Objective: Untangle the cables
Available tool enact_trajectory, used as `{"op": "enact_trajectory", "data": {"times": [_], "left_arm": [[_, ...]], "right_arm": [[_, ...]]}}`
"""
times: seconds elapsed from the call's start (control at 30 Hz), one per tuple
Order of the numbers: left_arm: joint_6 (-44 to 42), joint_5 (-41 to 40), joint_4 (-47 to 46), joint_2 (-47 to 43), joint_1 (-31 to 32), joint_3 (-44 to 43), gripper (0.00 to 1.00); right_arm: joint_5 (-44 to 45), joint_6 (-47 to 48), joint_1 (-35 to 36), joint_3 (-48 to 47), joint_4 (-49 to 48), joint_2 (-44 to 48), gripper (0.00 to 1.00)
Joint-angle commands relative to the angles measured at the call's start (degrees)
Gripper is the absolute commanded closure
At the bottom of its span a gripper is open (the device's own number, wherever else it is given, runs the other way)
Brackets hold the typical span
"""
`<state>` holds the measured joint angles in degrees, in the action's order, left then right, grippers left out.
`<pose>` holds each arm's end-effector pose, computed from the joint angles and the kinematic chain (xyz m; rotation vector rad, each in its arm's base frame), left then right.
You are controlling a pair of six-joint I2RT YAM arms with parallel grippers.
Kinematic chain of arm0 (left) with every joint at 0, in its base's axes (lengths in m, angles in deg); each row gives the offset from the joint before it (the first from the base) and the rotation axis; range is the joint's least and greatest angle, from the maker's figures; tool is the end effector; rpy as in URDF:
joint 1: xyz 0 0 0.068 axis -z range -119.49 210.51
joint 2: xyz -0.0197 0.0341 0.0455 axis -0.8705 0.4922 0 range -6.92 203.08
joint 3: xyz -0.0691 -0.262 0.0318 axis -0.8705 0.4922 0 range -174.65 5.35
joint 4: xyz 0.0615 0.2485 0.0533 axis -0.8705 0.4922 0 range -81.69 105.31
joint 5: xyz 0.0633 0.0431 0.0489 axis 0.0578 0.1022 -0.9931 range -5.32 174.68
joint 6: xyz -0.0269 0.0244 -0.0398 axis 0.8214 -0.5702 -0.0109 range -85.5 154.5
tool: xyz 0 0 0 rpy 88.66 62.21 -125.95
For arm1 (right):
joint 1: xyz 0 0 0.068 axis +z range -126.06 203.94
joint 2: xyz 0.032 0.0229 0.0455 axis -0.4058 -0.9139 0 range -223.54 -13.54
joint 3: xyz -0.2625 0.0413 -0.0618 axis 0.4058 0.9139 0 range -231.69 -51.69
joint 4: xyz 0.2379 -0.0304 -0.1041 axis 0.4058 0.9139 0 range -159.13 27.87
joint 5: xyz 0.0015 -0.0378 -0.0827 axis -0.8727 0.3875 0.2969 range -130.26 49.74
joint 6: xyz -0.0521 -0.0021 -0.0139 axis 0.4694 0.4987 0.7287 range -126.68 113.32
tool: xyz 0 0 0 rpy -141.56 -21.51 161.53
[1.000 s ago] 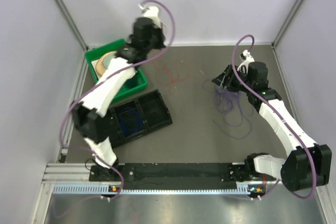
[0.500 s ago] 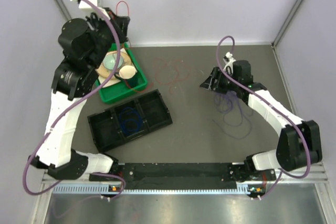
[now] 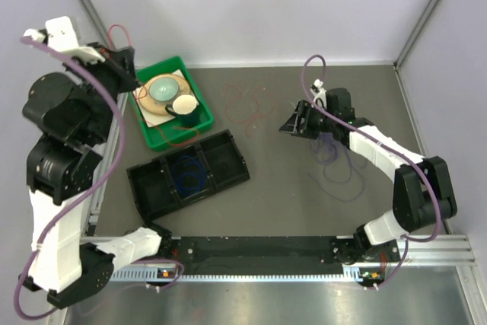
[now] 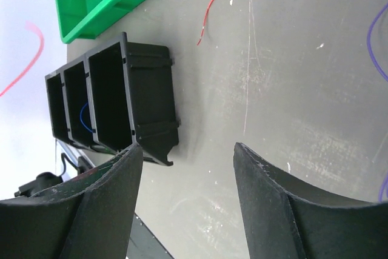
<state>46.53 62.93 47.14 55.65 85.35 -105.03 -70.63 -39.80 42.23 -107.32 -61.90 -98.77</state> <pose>0.1182 -0.0401 0.5864 -0.1563 1.4218 -0.2621 0.3025 0.1189 0.2450 -0.0129 2.3263 1.0641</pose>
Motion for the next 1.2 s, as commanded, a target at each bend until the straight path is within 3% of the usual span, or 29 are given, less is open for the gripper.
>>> {"op": "enact_trajectory", "data": {"times": [0.0,0.27,0.53,1.17], "left_arm": [[0.00,-7.76,2.30,-2.88,0.03,2.37,1.00],[0.62,-18.74,6.25,-6.31,0.03,7.99,1.00],[2.82,-19.20,9.07,-5.88,0.03,13.00,1.00],[-1.66,-12.52,5.64,-4.39,-0.05,-0.08,1.00]], "right_arm": [[-2.67,-0.71,1.23,-2.81,-4.23,-1.69,0.39],[-5.57,-1.24,1.40,-3.07,-5.73,-5.38,0.39],[-6.81,-1.42,1.49,-3.87,-6.43,-7.67,0.40],[-7.60,-2.12,1.58,-4.04,-6.78,-8.20,0.40]]}}
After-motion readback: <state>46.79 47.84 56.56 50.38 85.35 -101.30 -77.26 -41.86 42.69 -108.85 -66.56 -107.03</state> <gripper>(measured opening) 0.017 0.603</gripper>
